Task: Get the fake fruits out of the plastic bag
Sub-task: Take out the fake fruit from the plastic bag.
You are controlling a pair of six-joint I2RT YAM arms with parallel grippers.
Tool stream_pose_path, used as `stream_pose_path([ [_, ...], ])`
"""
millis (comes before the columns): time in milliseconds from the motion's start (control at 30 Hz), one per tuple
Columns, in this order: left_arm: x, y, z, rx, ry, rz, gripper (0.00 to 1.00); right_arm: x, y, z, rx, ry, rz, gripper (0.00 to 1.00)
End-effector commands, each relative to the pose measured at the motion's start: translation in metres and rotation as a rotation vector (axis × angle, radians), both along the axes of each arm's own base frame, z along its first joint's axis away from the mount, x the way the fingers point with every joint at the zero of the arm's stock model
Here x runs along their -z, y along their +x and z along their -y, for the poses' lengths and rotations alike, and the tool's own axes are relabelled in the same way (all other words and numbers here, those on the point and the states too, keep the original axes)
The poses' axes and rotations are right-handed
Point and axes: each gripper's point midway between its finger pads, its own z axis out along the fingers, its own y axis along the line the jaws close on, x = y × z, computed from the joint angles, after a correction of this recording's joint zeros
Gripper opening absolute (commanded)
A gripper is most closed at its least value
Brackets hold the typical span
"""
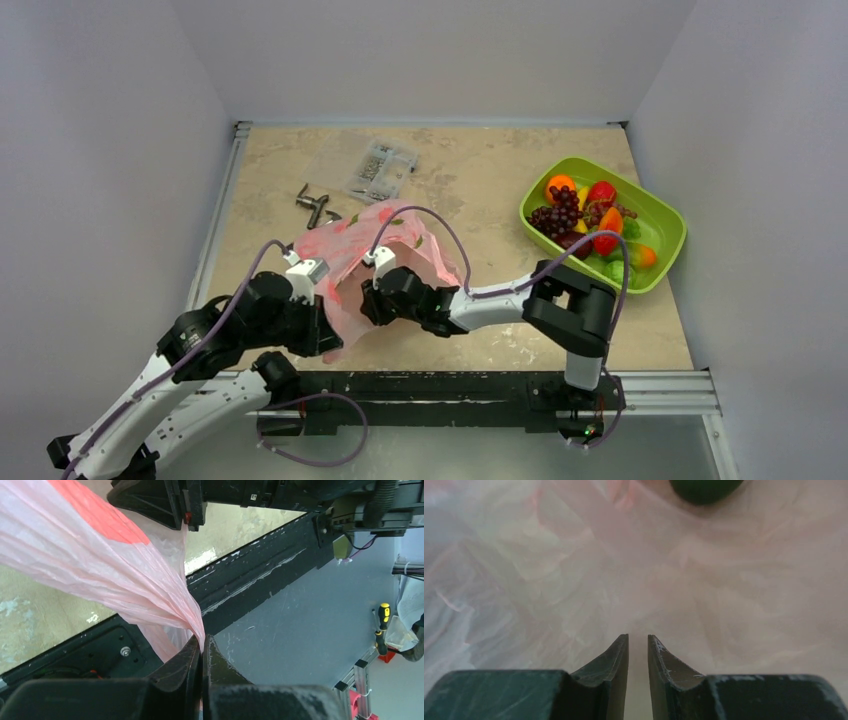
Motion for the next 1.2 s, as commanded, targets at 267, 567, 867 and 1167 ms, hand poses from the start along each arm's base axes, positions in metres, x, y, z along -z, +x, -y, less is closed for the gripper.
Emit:
stream_pose_path([
  [267, 0.008, -0.026, 0.014, 0.116, -0.026, -0.151, 0.0, -0.002, -0.009, 0.013, 0.087, 0.143, -0.043, 0.26],
  [567, -0.013, -0.02, 0.014, 0.113, -0.048, -0.087, 0.0, -0.034, 0.034, 0.005, 0.22, 0.151, 0.133, 0.54],
  [867, -0.005, -0.023, 0.012, 0.095, -0.049, -0.111, 0.0, -0.036, 0.076, -0.025, 0.252, 0.203, 0.296, 0.8],
  [1167, -0.004, -0.027, 0.012, 0.105, -0.055, -0.125, 0.0, -0.028, 0.106, -0.051, 0.273, 0.231, 0.394, 0.91],
])
